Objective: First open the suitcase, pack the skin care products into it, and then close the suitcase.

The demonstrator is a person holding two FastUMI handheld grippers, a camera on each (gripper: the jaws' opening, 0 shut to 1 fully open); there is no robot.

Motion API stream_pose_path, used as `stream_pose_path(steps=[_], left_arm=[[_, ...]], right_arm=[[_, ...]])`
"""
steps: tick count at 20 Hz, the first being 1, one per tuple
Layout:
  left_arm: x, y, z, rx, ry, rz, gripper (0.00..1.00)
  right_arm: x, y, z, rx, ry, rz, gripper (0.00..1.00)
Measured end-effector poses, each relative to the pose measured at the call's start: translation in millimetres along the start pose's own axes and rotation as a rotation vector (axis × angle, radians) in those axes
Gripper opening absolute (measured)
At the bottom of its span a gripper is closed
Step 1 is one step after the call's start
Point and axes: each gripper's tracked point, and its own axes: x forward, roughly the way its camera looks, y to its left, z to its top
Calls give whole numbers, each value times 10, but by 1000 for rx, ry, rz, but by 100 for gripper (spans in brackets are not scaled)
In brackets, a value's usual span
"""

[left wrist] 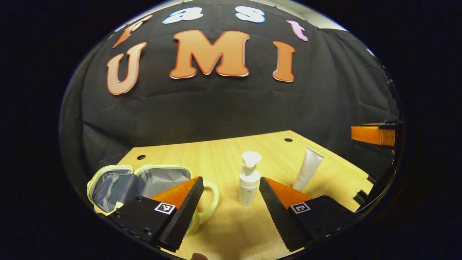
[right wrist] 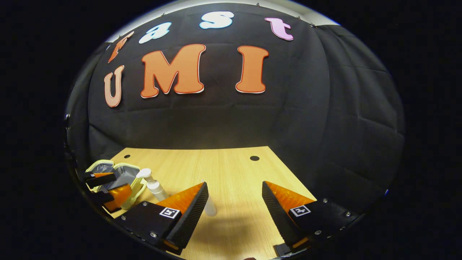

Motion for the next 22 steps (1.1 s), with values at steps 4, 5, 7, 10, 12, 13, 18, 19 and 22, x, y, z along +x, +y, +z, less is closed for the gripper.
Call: stream_pose_path(steps=[4,5,7,10,12,13,18,19,22], left_arm=[[375,-332,-248,106,40,-33,99],[481,-369,-324,117,52,-28,99],[637,-366,-399,122,69,-8,99],[805,-374,-458,117,70,7,99],[986,-364,-551,101,83,16,99],[1049,-344,-598,94,88,28,99],[1118,-301,-587,55,86,34,96],[1117,-308,-570,57,82,29,93],[1156,-374,-564,38,79,2,65]], right_arm=[[-36,-167,-179,9,38,-31,95],[-49,-209,-212,4,46,-40,95],[-55,-293,-271,-5,62,-57,95],[-52,-369,-350,-7,89,-72,95],[-39,-395,-388,-19,100,-85,95],[-32,-391,-398,-22,105,-88,96],[-6,-281,-493,-3,132,-65,95],[10,-256,-507,0,136,-60,96],[41,-172,-554,5,149,-44,95]])
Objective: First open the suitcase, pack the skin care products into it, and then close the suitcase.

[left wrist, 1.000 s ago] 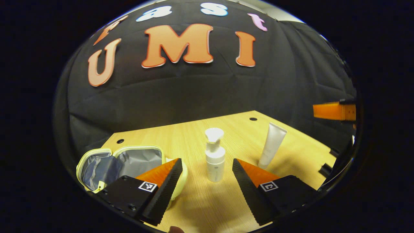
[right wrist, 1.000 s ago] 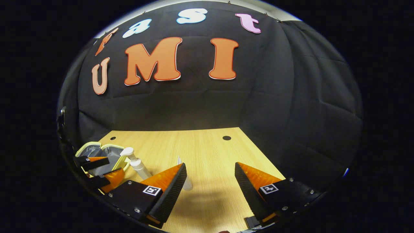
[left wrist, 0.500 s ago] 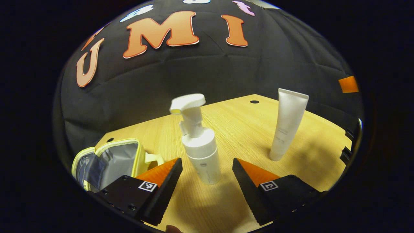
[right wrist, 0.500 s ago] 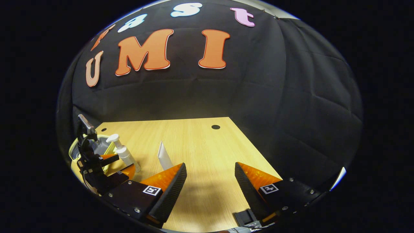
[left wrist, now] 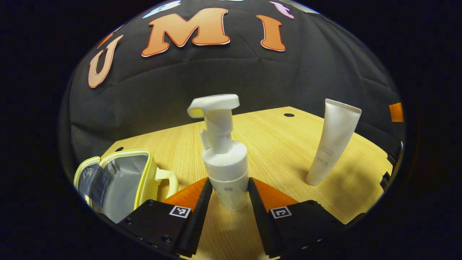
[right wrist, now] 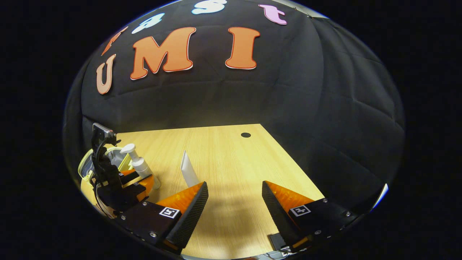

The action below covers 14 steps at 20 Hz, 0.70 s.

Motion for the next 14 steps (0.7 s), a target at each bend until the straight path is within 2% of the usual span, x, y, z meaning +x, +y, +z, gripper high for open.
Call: stream_pose_path(steps=[3,7,11,14], left_arm=[[-18,-27,9,-32,21,-25,61],[-235,-6,58,-46,37,-53,61],[-554,95,279,-94,33,-63,61],[-813,250,484,-76,6,-58,61]], right_arm=[[17,100,-36,1,5,29,95],[100,301,-67,-14,13,69,95],[208,611,-64,3,7,129,96],[342,821,-70,-9,-2,163,95]])
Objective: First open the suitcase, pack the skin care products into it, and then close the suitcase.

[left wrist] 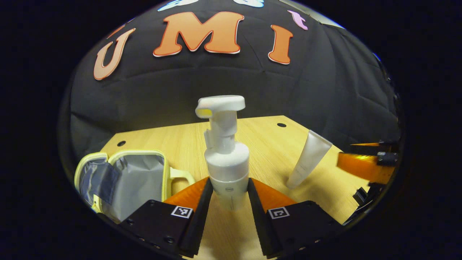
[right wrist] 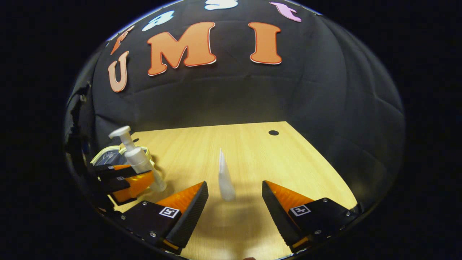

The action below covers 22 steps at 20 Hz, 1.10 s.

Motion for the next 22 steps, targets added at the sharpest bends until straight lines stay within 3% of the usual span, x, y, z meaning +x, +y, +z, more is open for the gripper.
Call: stream_pose_path(steps=[8,15,19,22], left_arm=[[-644,547,352,-3,-37,69,61],[-875,925,209,-3,-3,148,61],[-920,986,187,-18,8,158,61],[-972,1020,231,-19,2,157,61]], right_arm=[[560,52,-351,-33,75,-4,96],[881,76,-660,-18,156,5,94],[994,52,-731,4,180,-9,80],[1024,51,-763,2,194,-7,57]])
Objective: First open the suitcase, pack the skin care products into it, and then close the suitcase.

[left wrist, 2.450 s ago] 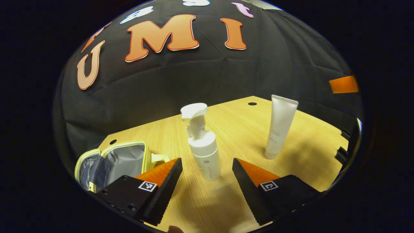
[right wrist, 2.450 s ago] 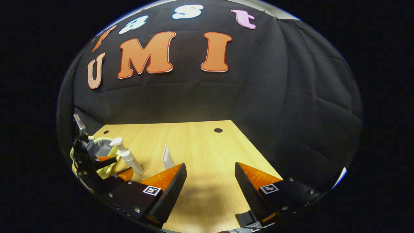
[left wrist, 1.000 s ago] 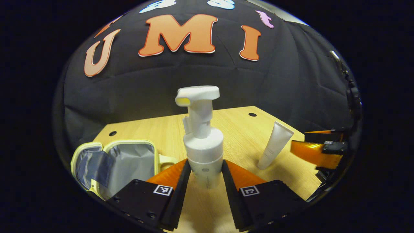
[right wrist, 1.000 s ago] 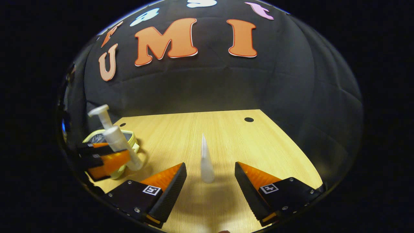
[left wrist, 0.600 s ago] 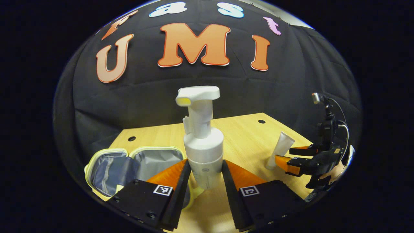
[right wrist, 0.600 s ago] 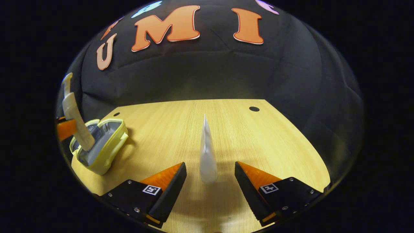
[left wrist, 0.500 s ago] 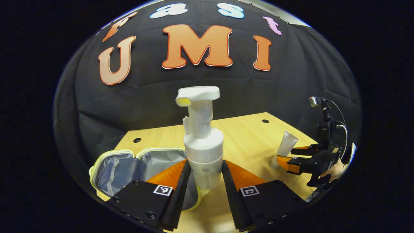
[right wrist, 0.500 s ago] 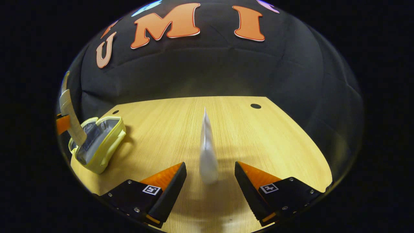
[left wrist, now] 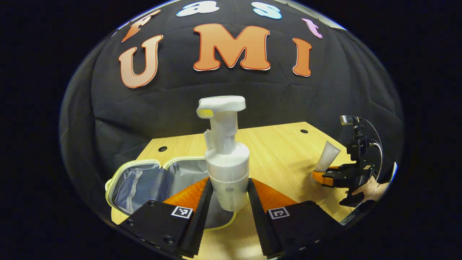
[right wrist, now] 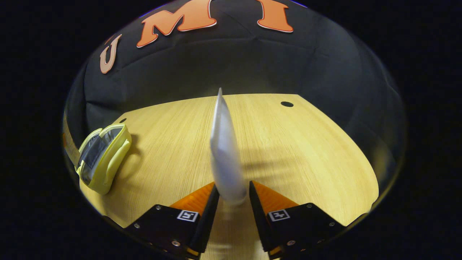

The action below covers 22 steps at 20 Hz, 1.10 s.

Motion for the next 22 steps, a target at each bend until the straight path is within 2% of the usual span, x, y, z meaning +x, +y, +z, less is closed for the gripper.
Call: stream_pose_path(steps=[4,10,11,12,16,17,18,22], left_arm=[[-17,93,-50,-36,28,-9,63],[56,349,-161,-95,146,-74,61],[80,436,-183,-101,178,-84,61],[86,537,-183,-98,213,-95,61],[191,986,-188,-45,358,-126,61],[225,1064,-202,-31,399,-140,61],[254,1138,-232,-14,451,-149,61],[453,1277,-451,18,620,-203,61]], right_arm=[[-6,10,13,-3,26,-1,41],[-338,81,124,56,70,43,38],[-409,117,146,56,78,52,34],[-472,142,176,61,87,58,38],[-666,267,352,75,76,57,38],[-701,296,395,77,68,51,33],[-748,333,423,83,67,46,38],[-896,513,422,124,71,42,38]])
